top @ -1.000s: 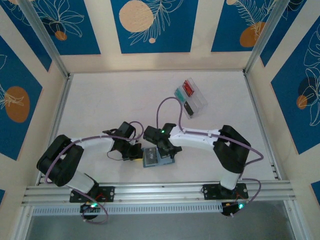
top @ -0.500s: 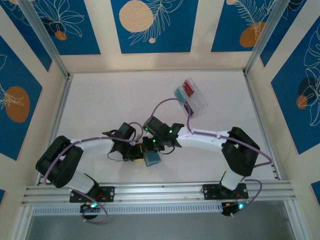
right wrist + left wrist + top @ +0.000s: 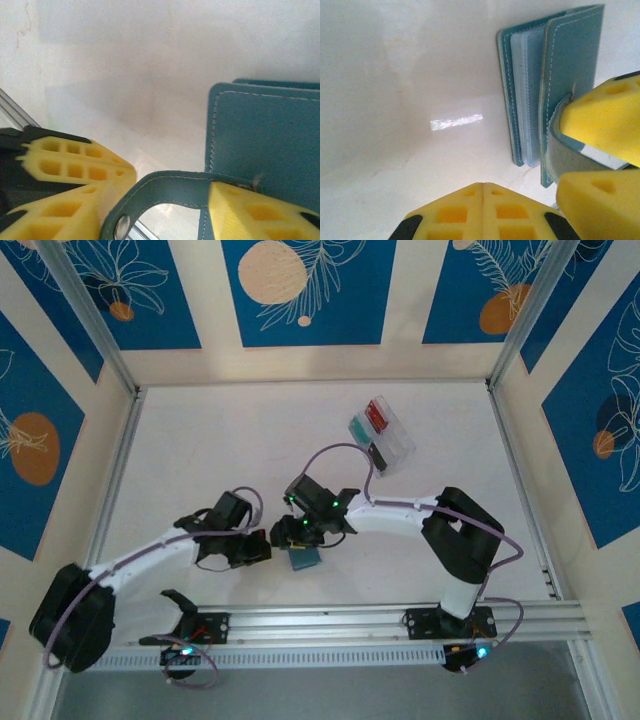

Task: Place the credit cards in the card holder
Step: Close the card holder at the bottom-center of the table.

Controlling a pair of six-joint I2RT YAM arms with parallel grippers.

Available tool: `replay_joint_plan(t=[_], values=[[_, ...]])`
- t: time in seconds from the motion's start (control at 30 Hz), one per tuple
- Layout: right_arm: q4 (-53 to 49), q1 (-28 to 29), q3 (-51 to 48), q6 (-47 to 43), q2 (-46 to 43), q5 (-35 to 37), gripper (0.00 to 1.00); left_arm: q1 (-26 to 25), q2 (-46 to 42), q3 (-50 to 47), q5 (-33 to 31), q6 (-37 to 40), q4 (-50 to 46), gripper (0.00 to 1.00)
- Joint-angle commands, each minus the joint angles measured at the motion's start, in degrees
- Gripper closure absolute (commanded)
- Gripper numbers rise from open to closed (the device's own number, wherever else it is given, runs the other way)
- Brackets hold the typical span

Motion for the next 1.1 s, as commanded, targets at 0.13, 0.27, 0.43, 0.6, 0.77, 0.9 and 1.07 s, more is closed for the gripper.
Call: replay_joint_plan(t=[0.13,0.27,0.43,0.6,0.77,0.9,1.07], values=[[-11.9,-0.5,8.6,-6.3,-0.9,-5.8,0.28,6.3,-13.6,0.0,-2.7,-1.3,-15.8,0.96],[-15.3,-1.6,10.2,-8.2,-2.3,-8.0,0.26,8.5,-18.8,3.8,-4.0,-0.6,-21.8,0.94],[-18.1,-4.8,5.5,-8.6,-10.1,-3.0,0.30,7.7,-12.1,10.3,-0.3,5.2,-20.3,0.96],[-19.7,-10.9,-2.1,-8.8,-15.2,-0.3,0.29,-1.7,-0.1,18.1,-2.7,5.5,-13.9,0.96],[-16.5,-15.1,-8.8,-9.5,-17.1,-2.8,0.26,-9.2,13.6,23.0,-1.9,4.3,-6.3,0.97],[-12.7,-15.8,-11.6,-10.5,-16.1,-5.9,0.22,-10.3,21.5,23.3,-1.2,4.3,-3.4,0.99],[-7.3,-15.8,-13.2,-11.2,-12.4,-10.6,0.22,-9.8,24.1,18.9,-3.2,4.7,-2.9,1.00]])
